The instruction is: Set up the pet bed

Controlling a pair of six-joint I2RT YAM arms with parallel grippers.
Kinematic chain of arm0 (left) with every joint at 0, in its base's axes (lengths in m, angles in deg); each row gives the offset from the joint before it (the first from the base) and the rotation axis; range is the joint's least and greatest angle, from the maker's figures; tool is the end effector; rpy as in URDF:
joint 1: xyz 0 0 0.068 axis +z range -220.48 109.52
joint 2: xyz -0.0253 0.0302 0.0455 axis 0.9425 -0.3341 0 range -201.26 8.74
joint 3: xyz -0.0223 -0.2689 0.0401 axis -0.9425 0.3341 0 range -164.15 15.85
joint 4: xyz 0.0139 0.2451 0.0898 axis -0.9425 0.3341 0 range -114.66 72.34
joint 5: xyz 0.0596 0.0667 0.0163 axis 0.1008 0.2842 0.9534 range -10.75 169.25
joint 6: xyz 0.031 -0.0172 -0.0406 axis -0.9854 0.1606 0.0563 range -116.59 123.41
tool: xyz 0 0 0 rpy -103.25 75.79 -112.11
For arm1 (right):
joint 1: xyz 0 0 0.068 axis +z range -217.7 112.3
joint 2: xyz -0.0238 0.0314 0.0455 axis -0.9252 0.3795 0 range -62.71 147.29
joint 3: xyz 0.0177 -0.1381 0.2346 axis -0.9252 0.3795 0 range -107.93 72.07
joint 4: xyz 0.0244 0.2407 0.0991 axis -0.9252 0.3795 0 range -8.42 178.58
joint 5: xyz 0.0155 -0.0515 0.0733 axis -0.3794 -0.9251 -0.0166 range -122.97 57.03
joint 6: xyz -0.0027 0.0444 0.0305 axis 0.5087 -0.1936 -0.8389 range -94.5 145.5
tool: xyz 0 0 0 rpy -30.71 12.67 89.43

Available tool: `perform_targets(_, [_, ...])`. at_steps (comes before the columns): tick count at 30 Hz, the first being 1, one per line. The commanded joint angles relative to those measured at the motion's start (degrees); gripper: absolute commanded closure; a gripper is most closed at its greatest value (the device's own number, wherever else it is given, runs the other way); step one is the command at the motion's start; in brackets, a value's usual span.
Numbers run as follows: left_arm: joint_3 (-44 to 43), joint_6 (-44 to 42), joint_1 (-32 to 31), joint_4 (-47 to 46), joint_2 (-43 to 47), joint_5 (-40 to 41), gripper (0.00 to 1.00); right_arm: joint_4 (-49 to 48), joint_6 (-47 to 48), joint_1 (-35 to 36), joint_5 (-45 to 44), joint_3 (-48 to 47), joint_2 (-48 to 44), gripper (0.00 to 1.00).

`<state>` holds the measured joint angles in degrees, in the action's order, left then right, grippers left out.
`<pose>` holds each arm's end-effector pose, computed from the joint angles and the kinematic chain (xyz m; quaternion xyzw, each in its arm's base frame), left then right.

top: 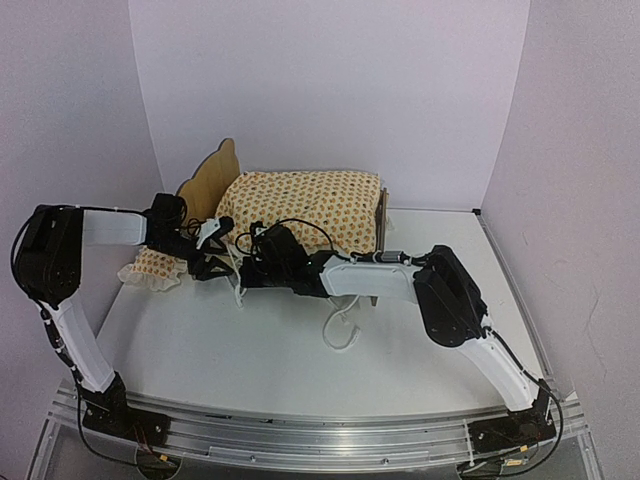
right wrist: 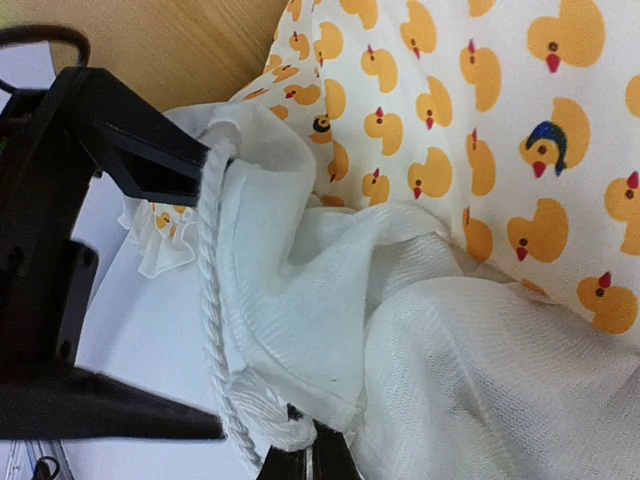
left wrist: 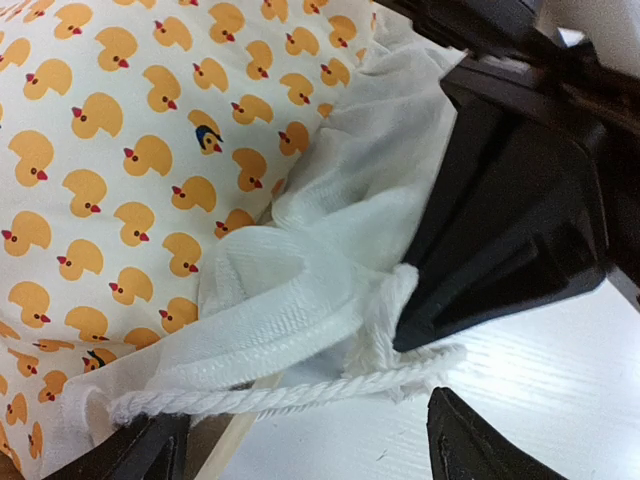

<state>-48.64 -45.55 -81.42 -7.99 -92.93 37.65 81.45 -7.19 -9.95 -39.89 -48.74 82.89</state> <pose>0.3531 -0.0923 0.1905 0.5392 0.7150 -0.2246 0.3842 0.3156 0.4922 0.1689 -0.1504 0.8273 0.3468 0.4156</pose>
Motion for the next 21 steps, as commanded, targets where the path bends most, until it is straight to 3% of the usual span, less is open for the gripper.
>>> perform_targets(1, [1.0, -5.4, 0.2, 13.5, 5.4, 8.1, 0.17, -2.2, -2.8, -0.3, -1.2, -1.1, -2.6, 1.00])
perform_targets(7, [4.9, -3.9, 0.5, 16.2, 8.7, 12.4, 0.16, -2.6, -4.8, -0.2, -0.3, -2.0, -1.8, 1.00])
perform_targets(11, [6.7, -4.3, 0.4, 17.1, 9.5, 12.6, 0.31, -3.2, -5.5, -0.3, -0.3, -1.6, -2.0, 1.00])
perform_targets(13, [8.3, -0.5, -0.5, 13.7, 9.6, 11.7, 0.34, -3.9, -5.6, -0.2, -0.4, -1.1, -2.1, 1.00])
perform_targets(17, [11.8, 9.2, -5.6, 1.4, 9.4, 12.6, 0.28, -4.8, -6.1, -0.2, -0.4, -0.3, -2.6, 1.00])
perform_targets(21, [13.9, 11.2, -10.7, -5.6, 6.8, 14.9, 0.25, -5.2, -6.3, -0.2, -0.4, -0.2, -2.8, 1.00])
